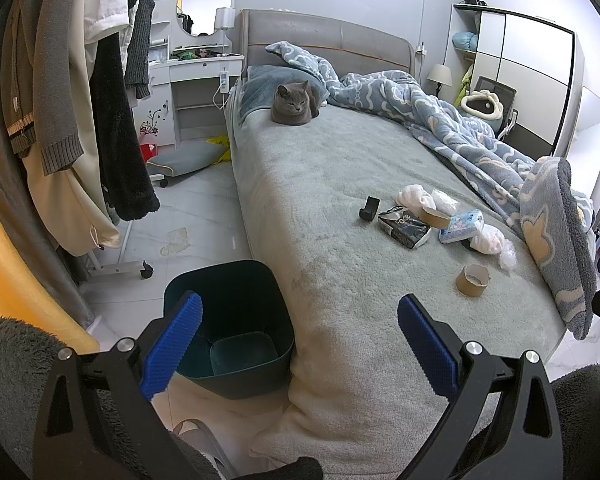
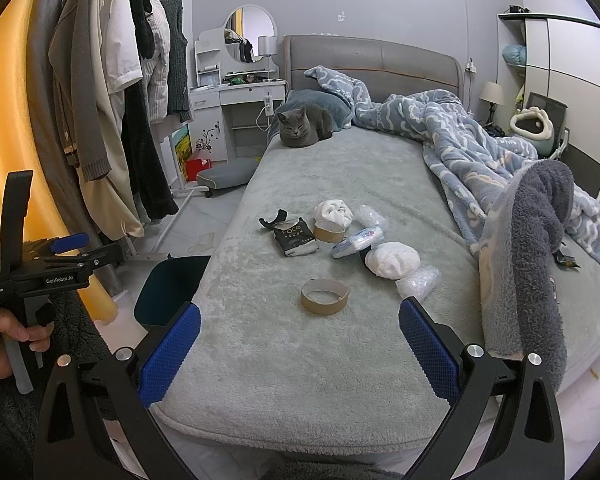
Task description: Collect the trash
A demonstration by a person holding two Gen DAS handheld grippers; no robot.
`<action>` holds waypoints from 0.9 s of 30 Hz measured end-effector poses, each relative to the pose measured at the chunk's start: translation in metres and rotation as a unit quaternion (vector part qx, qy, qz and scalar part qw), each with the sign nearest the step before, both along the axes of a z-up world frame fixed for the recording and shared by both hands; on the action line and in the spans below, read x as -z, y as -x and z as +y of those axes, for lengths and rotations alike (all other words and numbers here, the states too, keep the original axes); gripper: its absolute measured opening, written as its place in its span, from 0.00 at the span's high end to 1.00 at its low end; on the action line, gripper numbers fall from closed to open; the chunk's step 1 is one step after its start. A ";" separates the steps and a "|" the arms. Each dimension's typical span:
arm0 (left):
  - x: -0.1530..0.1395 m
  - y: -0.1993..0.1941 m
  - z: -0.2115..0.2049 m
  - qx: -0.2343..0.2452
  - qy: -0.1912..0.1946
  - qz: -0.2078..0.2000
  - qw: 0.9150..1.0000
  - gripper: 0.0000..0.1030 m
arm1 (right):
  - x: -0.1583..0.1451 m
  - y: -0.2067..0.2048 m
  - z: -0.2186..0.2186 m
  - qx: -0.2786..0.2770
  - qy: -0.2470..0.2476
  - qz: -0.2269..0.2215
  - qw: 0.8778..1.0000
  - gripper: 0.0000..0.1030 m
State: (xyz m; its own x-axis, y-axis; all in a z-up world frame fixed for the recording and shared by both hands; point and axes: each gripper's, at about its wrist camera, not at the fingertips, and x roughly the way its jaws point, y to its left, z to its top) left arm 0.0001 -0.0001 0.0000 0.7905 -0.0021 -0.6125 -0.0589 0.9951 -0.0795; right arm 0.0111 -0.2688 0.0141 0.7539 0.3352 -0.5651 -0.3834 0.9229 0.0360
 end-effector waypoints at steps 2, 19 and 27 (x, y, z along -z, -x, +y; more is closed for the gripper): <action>0.000 0.000 0.000 0.000 0.000 0.000 1.000 0.03 | 0.000 0.000 0.001 0.000 0.000 0.000 1.000 0.03; 0.000 0.000 0.000 0.000 0.000 0.001 1.000 0.03 | 0.001 0.001 0.001 0.000 0.000 -0.001 1.000 0.03; 0.000 0.000 -0.001 0.003 0.006 0.003 1.000 0.03 | 0.005 0.001 0.001 0.003 0.003 0.004 1.000 0.03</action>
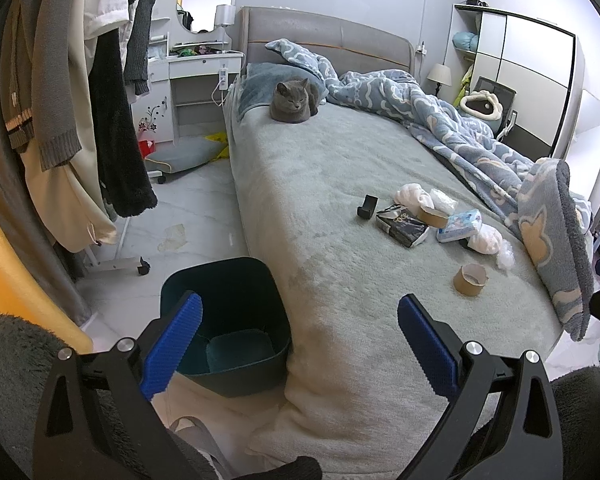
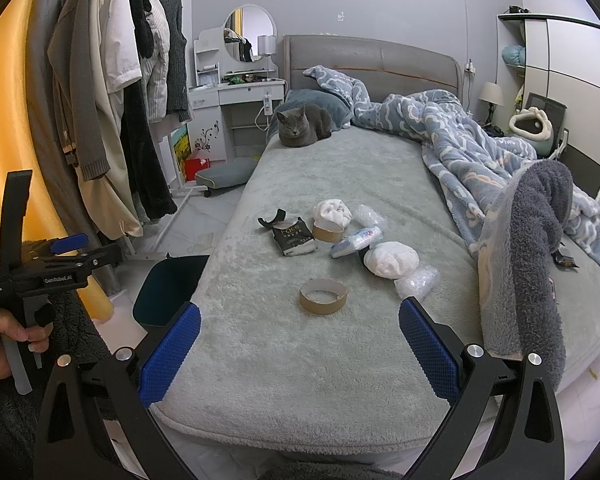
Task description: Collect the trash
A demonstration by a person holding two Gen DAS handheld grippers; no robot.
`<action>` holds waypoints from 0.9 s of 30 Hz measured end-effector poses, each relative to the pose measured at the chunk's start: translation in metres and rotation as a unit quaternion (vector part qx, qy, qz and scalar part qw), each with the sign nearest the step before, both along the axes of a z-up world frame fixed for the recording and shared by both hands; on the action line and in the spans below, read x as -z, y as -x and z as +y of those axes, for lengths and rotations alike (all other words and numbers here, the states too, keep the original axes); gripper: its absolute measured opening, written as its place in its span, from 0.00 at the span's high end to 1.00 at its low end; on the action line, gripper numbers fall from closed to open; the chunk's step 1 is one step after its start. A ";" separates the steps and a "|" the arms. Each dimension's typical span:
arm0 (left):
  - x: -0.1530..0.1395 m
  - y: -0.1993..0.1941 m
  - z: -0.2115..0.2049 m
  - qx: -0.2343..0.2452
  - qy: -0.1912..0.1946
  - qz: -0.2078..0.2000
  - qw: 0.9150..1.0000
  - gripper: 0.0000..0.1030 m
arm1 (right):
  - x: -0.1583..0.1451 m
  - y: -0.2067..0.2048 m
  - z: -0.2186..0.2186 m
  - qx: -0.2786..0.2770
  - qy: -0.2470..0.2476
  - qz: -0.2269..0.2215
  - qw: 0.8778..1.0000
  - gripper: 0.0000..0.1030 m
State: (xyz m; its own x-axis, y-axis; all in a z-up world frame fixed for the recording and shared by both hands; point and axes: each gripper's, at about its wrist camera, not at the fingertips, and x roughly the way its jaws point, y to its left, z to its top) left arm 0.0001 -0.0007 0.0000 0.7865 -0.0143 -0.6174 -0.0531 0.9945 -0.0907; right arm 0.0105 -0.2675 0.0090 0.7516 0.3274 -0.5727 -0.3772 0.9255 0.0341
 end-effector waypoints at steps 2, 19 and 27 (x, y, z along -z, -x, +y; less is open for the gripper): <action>0.006 0.001 -0.001 0.001 0.001 0.001 1.000 0.03 | -0.001 0.001 -0.001 0.000 0.000 0.000 1.000 0.03; 0.016 -0.011 -0.017 0.034 -0.004 0.005 0.999 0.04 | -0.004 -0.049 -0.028 0.017 0.019 -0.002 1.000 0.03; 0.019 -0.028 -0.044 0.114 0.017 0.010 0.993 0.04 | 0.021 -0.082 -0.042 0.017 0.038 0.010 0.999 0.03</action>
